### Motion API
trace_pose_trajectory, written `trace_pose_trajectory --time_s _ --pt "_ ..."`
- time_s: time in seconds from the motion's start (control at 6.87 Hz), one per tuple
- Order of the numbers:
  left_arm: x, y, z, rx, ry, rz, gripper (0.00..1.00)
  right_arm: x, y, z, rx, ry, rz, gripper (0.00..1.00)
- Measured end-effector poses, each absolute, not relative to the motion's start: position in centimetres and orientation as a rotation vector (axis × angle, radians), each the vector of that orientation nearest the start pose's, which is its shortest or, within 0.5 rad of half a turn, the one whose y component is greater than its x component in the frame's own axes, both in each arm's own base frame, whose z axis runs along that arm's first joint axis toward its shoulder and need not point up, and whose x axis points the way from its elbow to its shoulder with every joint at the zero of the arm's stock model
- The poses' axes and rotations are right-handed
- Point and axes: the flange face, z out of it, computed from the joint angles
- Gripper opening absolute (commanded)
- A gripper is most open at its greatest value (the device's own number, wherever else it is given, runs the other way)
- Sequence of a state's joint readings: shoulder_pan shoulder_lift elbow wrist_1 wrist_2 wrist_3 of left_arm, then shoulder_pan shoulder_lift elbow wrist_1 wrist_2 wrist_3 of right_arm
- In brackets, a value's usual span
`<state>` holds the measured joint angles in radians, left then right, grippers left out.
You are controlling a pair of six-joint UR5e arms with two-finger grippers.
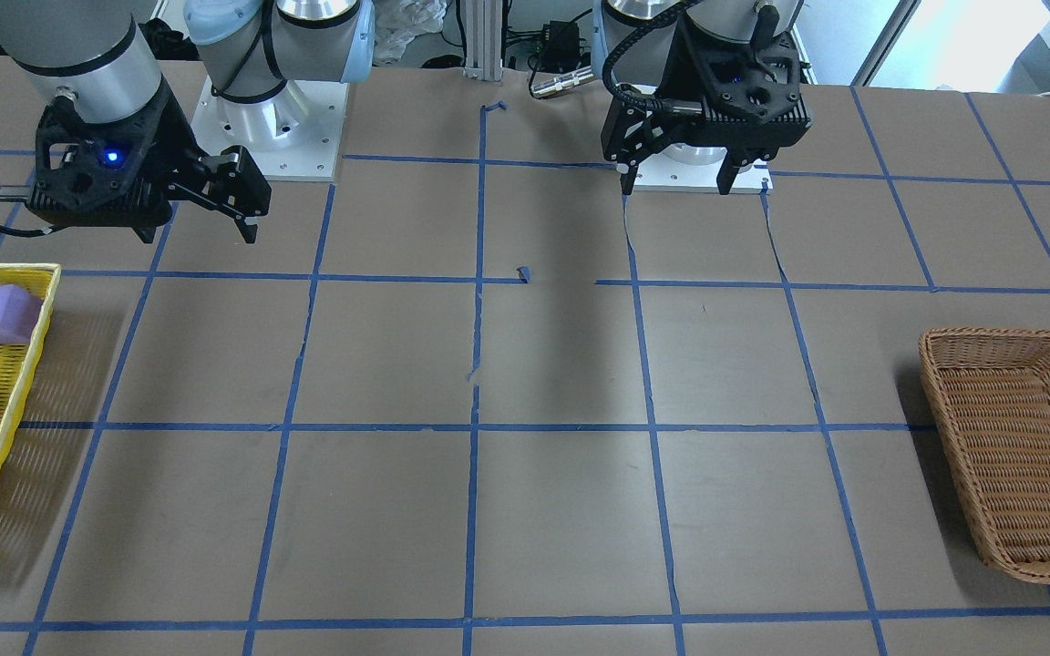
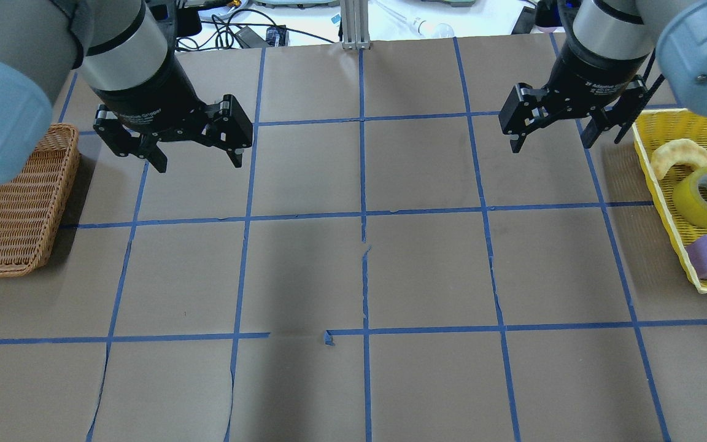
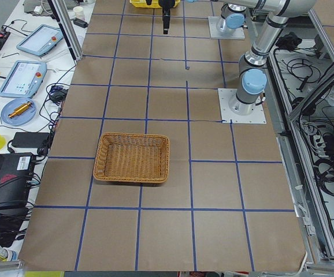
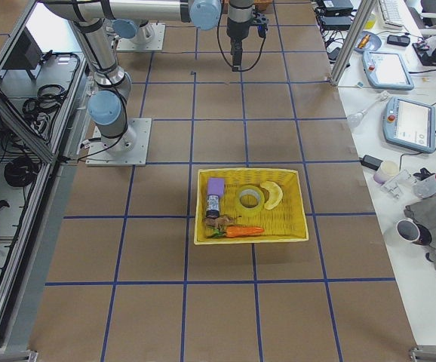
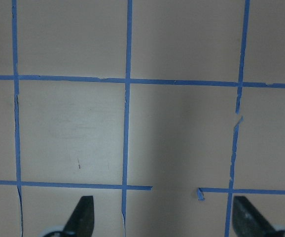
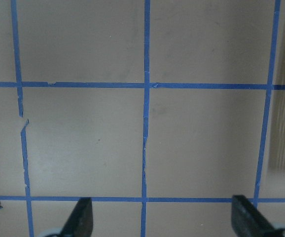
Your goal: Transfer tape with both arms
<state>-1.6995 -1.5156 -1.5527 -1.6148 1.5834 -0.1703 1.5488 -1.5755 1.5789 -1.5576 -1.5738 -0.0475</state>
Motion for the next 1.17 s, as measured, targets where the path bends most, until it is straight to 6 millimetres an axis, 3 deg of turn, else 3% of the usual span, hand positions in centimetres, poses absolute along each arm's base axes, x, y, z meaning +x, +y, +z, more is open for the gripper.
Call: trace_pose_trajectory --time_s 0.44,0.87,1.02,1.17 --pt "-19.0 -44.9 52.0 -0.067 3.129 -0.047 1.00 12.6 -47.8 50.2 -0.100 3.141 -0.005 1.00" --pt "-18.9 -44.9 52.1 -0.072 3.128 -0.044 1.00 12.8 -47.6 50.2 -0.149 3.140 -0.002 1.00" --pt "-18.9 -44.9 52.2 -0.072 3.128 -0.046 1.00 12.3 -47.9 50.0 -0.134 3.146 -0.002 1.00" --pt "-18.9 -44.9 52.2 -0.072 3.129 -0.047 1.00 10.6 -48.7 49.5 -0.085 3.151 0.007 1.00"
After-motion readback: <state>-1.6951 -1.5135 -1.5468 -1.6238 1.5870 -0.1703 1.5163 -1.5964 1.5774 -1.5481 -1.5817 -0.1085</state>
